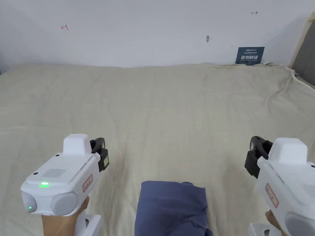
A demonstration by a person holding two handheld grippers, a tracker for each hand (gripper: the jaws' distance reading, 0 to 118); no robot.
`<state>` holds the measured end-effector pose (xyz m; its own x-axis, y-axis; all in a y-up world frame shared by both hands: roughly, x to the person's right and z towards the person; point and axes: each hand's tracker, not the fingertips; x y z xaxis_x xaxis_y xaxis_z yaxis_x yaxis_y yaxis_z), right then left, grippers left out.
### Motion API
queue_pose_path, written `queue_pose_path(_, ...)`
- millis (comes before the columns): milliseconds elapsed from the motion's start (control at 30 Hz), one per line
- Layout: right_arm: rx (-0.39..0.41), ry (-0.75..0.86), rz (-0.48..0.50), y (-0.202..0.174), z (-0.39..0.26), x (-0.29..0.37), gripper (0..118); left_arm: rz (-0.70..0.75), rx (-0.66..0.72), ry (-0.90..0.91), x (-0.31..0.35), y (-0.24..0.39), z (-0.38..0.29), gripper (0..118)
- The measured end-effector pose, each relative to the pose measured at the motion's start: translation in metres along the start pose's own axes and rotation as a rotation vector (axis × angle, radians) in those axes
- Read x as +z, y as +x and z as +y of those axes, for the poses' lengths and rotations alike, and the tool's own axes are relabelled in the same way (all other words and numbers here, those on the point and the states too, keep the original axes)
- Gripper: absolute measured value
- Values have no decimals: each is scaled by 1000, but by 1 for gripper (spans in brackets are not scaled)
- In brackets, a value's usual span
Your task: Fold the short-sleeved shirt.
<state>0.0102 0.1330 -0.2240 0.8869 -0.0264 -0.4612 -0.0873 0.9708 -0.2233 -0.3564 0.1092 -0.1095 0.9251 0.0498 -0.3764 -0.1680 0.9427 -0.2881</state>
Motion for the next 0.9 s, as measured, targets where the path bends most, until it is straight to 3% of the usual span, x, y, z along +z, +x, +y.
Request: queue_pose_path(900, 39, -365, 39, -84, -170, -58, 0, -13, 65, -105, 2, -14, -40, 0)
